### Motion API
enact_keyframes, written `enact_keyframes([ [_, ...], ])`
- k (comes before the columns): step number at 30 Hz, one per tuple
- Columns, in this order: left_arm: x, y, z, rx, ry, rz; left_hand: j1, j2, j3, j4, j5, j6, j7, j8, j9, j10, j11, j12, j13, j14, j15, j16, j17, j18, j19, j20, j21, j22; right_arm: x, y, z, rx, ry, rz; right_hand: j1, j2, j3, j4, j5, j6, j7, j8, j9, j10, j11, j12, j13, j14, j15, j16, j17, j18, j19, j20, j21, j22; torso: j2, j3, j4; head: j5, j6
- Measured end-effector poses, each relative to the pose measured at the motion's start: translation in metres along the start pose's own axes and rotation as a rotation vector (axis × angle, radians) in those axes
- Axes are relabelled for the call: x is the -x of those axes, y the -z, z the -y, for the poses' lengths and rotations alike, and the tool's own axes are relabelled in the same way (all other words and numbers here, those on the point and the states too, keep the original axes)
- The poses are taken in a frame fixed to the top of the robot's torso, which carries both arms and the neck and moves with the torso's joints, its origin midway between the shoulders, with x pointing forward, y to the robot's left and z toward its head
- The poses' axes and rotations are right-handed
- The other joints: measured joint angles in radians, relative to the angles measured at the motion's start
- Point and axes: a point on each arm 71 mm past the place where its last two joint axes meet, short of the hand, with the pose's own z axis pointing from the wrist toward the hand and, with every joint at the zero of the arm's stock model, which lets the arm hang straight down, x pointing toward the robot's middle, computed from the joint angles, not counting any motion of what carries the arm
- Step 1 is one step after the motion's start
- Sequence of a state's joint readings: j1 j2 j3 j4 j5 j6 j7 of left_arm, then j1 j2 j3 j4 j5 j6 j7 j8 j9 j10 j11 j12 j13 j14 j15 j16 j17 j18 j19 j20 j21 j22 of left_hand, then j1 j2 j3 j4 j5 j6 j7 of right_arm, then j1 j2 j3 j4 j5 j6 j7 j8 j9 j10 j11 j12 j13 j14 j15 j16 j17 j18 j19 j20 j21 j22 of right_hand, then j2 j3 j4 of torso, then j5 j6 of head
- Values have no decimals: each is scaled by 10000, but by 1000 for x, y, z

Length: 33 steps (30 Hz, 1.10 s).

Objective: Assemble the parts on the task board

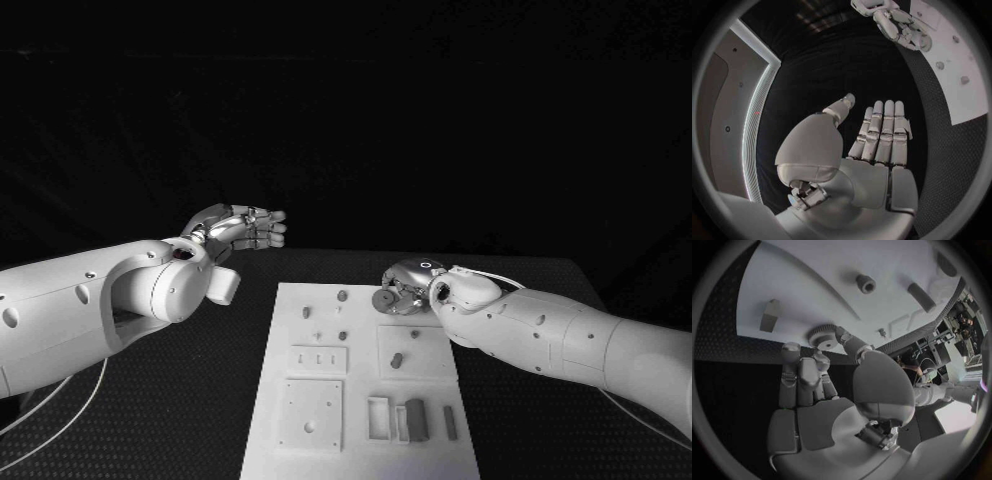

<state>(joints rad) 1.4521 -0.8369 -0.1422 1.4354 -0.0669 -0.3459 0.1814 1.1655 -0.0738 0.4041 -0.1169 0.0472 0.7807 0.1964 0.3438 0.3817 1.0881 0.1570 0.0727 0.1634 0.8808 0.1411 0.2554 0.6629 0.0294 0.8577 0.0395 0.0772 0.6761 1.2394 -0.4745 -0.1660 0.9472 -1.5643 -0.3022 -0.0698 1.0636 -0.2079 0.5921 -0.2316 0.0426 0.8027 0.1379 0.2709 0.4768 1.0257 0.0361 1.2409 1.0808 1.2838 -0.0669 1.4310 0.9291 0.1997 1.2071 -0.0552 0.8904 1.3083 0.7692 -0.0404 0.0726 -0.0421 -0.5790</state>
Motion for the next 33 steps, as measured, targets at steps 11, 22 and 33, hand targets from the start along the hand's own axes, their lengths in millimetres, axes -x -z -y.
enact_keyframes([
  [11,0,0,0,1,-3,3,0,0,24,-23,0,0,0,0,0,0,0,0,-1,0,0,0,9,0,0,0,0,-1,0,-1,1,75,-213,-139,2,840,244,244,-5,134,-134,141,34,-3,6,-9,4,2,-2,0,50,0,42,-8,-40,0,-7,-8,-5,20,-40],
  [22,0,0,0,13,-2,-7,-78,-1,49,-49,0,0,0,-40,0,0,0,0,-2,0,0,0,18,1,0,0,0,8,0,-2,2,143,-327,-319,-221,1647,-83,-170,-2,185,-186,268,114,-98,-87,98,28,-55,-60,0,52,1,-13,48,-40,0,-15,-7,-12,10,-70],
  [33,0,-1,0,17,-1,-15,-78,-1,75,-75,0,0,0,-39,0,0,0,0,6,0,0,0,17,1,0,0,0,7,0,-2,3,185,-307,-373,-217,1642,-59,-526,-2,185,-187,249,140,-98,-85,151,27,-55,-60,0,34,1,-56,17,-40,0,-15,-5,-17,-8,-81],
])
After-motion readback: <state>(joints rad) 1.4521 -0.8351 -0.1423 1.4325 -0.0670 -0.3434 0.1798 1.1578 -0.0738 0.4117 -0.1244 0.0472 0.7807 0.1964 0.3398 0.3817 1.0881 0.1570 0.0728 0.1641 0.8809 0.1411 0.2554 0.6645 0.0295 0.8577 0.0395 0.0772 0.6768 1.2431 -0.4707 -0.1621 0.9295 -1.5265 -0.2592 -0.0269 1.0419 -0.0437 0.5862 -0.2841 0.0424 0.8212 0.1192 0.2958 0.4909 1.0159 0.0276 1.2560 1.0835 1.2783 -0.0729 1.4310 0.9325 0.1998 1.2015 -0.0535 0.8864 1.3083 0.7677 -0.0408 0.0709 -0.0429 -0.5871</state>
